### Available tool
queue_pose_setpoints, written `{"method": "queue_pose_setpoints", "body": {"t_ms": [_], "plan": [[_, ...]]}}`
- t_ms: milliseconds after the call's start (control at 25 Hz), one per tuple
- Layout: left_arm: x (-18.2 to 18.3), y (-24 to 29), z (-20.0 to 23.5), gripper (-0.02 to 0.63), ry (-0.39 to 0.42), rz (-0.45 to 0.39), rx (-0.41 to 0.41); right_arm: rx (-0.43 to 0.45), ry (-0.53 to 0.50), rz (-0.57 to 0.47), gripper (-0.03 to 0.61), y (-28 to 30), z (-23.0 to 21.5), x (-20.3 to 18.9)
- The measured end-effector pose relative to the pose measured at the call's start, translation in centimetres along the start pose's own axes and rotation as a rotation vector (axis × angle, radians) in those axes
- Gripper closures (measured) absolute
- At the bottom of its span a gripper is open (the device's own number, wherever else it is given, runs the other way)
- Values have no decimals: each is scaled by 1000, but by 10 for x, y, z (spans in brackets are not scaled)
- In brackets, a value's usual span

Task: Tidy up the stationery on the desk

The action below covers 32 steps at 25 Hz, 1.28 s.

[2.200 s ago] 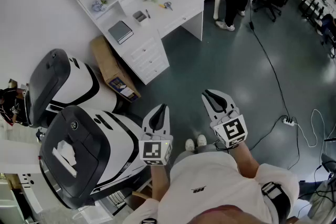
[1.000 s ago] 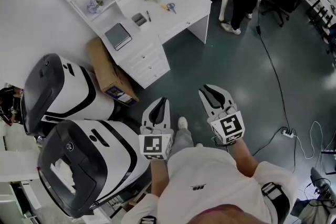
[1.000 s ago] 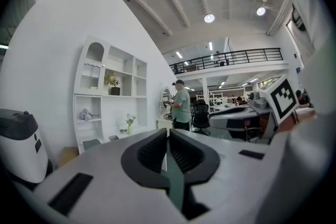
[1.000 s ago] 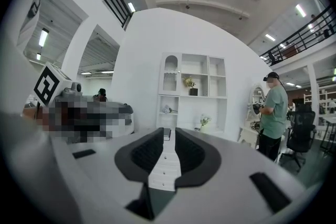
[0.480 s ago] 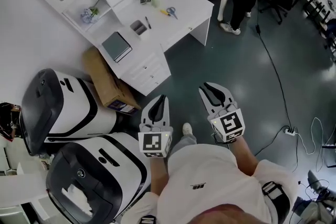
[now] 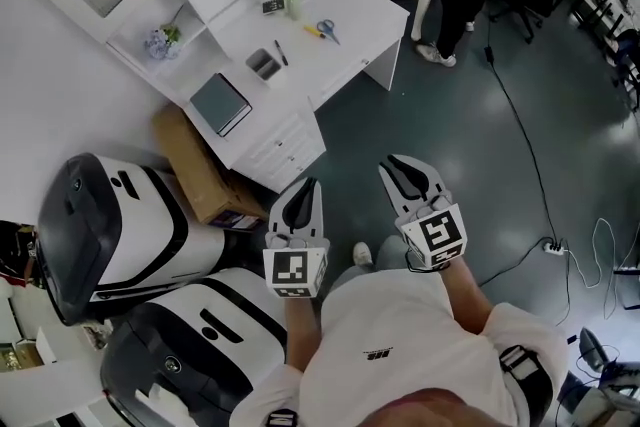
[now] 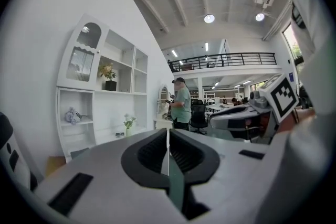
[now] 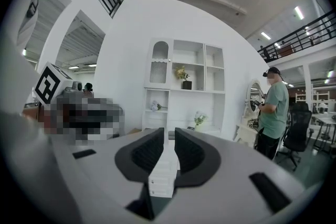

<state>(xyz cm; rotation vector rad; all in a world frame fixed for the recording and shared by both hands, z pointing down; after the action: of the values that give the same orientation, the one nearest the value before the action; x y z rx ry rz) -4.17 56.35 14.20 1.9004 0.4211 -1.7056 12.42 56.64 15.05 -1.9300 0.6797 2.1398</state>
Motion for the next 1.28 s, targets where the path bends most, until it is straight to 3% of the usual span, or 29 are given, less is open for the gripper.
{"method": "queue_pose_setpoints", "body": {"t_ms": [600, 1280], "plan": [[3, 83, 45, 614, -5, 24, -20, -18, 20, 20, 531, 77, -49, 4], [21, 221, 101, 614, -26, 49, 31, 58, 13, 40, 531, 201, -145, 26]]}}
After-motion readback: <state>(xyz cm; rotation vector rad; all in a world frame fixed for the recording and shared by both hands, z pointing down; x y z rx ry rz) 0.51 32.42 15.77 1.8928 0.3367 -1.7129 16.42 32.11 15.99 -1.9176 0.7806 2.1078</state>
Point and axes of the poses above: the fingertips, and each gripper's own axes: y forward along the fingers, z to its left, x out of its top, the point moved 4 cm from there along -y, backward along the fingers, and after that the axes turned 2 degrees about y, right-handed, at the moved point
